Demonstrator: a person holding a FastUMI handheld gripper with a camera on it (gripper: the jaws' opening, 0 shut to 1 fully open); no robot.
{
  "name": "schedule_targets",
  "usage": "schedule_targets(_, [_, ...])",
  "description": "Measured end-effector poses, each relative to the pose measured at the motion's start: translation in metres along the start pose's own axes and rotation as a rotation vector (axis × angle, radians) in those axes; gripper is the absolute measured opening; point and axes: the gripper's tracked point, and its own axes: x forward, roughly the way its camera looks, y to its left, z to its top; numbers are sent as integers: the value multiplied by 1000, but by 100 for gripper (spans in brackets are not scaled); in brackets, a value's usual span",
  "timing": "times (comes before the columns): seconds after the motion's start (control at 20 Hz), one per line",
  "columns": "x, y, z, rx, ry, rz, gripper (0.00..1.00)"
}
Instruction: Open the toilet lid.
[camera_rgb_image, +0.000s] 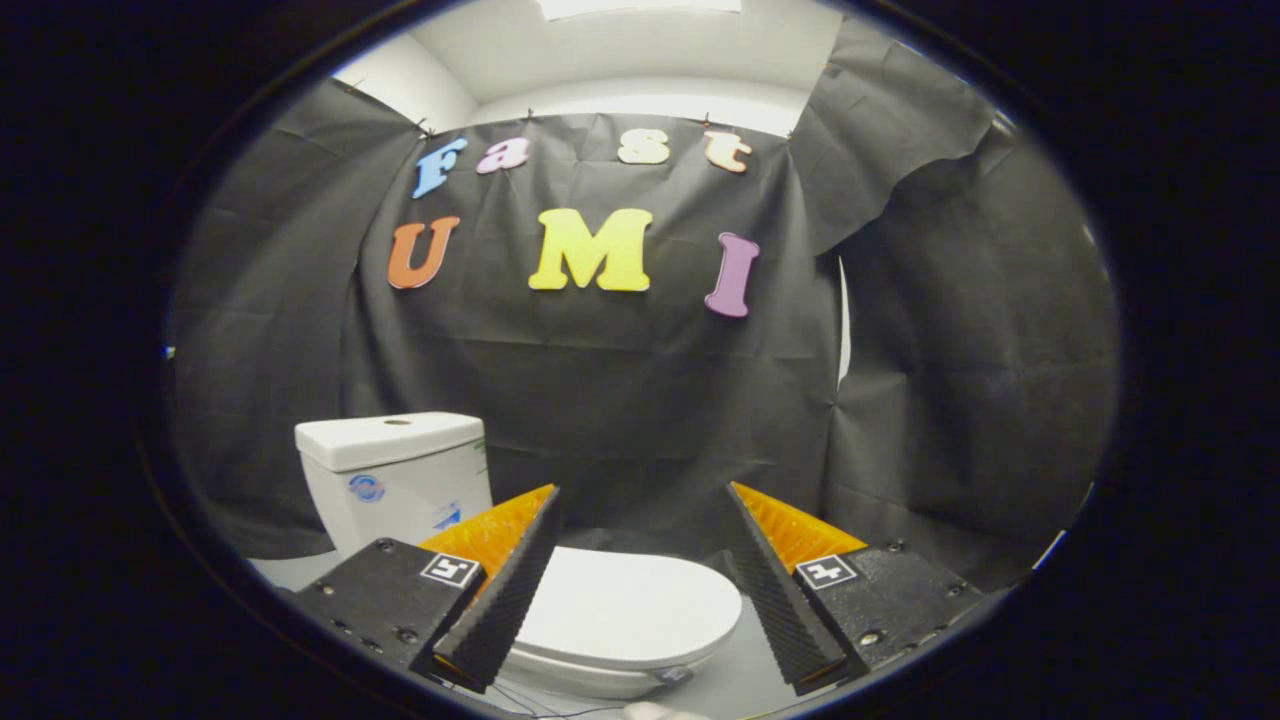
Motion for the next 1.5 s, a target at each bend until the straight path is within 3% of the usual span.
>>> schedule_targets(0.2, [41, -40, -26, 37, 44, -4, 100])
schedule_targets(0.35, [62, -72, -62, 140, 124, -18, 100])
schedule_targets(0.65, [77, -120, -173, 317, 303, -52, 100])
schedule_targets(0.8, [68, -121, -234, 497, 424, -65, 100])
schedule_targets(0.95, [58, -119, -278, 601, 492, -88, 100])
schedule_targets(1.3, [32, -85, -327, 778, 647, -44, 95])
schedule_targets(1.5, [27, -68, -338, 880, 709, -14, 81])
